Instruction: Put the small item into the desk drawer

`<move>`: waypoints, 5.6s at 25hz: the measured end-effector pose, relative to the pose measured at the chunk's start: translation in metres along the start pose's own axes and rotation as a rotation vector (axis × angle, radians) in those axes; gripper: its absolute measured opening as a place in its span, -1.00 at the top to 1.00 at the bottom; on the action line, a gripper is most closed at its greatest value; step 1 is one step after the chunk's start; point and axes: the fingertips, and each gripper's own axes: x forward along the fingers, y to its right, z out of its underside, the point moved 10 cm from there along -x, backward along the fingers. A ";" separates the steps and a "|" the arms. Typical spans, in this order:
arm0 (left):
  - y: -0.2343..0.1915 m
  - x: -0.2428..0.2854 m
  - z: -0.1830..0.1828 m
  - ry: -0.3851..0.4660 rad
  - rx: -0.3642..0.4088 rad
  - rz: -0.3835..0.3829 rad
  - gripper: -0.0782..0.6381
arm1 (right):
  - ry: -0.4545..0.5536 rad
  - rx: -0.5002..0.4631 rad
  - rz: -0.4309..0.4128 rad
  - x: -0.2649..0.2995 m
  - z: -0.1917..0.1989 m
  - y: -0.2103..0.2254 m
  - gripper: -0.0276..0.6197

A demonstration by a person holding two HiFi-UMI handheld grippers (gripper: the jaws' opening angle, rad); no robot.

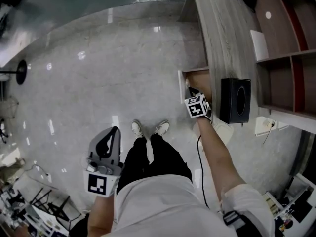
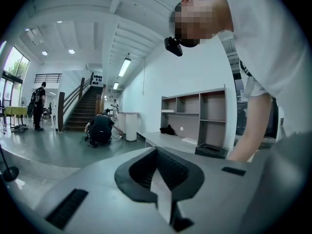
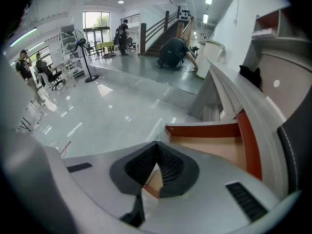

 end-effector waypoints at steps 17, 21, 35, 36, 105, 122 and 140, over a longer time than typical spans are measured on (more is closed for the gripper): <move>0.000 -0.002 0.004 -0.020 -0.019 -0.034 0.73 | -0.065 0.059 0.010 0.023 0.001 0.003 0.84; 0.001 -0.004 0.006 -0.020 -0.024 -0.044 0.73 | -0.098 0.092 0.014 0.030 0.006 0.006 0.84; -0.001 -0.006 0.014 -0.047 -0.039 -0.051 0.73 | -0.138 0.078 0.012 0.046 0.001 0.009 0.84; -0.001 -0.006 0.014 -0.050 -0.042 -0.051 0.73 | -0.141 0.077 0.009 0.047 0.000 0.009 0.84; -0.054 -0.039 -0.029 0.175 -0.007 0.134 0.73 | 0.154 0.506 0.093 -0.109 -0.034 -0.028 0.84; -0.076 -0.046 -0.074 0.310 0.053 0.163 0.73 | 0.478 0.670 0.142 -0.213 -0.059 -0.010 0.84; -0.079 -0.023 -0.104 0.390 0.085 0.232 0.73 | 0.767 0.566 0.210 -0.333 -0.097 -0.013 0.85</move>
